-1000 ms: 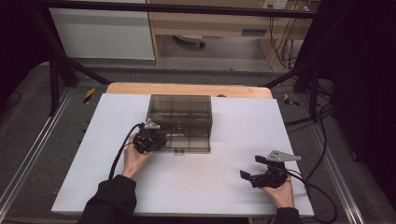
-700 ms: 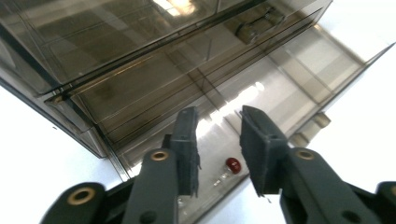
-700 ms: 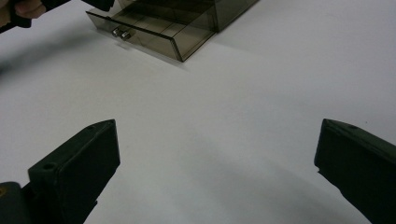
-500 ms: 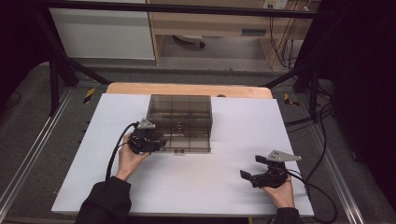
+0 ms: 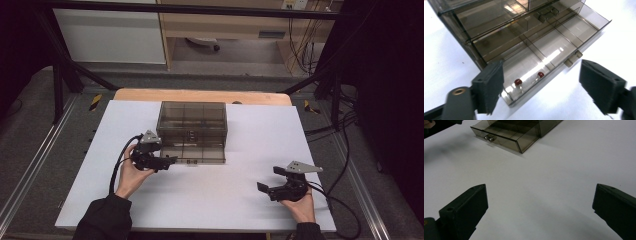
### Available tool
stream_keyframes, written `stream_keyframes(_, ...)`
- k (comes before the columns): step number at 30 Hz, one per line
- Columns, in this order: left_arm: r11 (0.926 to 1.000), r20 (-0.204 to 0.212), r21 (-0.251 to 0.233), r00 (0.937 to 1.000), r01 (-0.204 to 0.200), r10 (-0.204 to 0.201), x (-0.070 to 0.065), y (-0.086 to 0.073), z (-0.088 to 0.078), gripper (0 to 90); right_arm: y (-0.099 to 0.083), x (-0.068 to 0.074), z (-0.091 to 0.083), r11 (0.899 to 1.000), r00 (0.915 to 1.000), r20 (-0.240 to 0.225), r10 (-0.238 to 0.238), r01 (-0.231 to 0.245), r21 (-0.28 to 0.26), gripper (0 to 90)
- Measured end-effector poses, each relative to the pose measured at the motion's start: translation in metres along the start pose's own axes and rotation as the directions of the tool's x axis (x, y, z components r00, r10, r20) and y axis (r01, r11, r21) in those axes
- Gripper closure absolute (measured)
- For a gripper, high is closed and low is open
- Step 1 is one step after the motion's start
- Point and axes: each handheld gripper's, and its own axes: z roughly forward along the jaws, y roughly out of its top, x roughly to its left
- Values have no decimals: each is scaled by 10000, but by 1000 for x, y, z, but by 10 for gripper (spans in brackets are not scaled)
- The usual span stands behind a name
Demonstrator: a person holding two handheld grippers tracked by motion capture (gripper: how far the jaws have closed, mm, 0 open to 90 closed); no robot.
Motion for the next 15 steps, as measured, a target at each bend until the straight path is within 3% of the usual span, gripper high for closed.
stream_keyframes(3, 10000, -78, 17, 10000, -20, 20, 1, -4, -4, 118, 0, 0, 0, 10000, 10000, 6, 20, -20, -19, 5)
stream_keyframes(15, 9998, -183, -86, 9996, -199, 198, 4, -28, -19, 65, 0, 0, 0, 10000, 10000, 3, 17, -17, 15, 5)
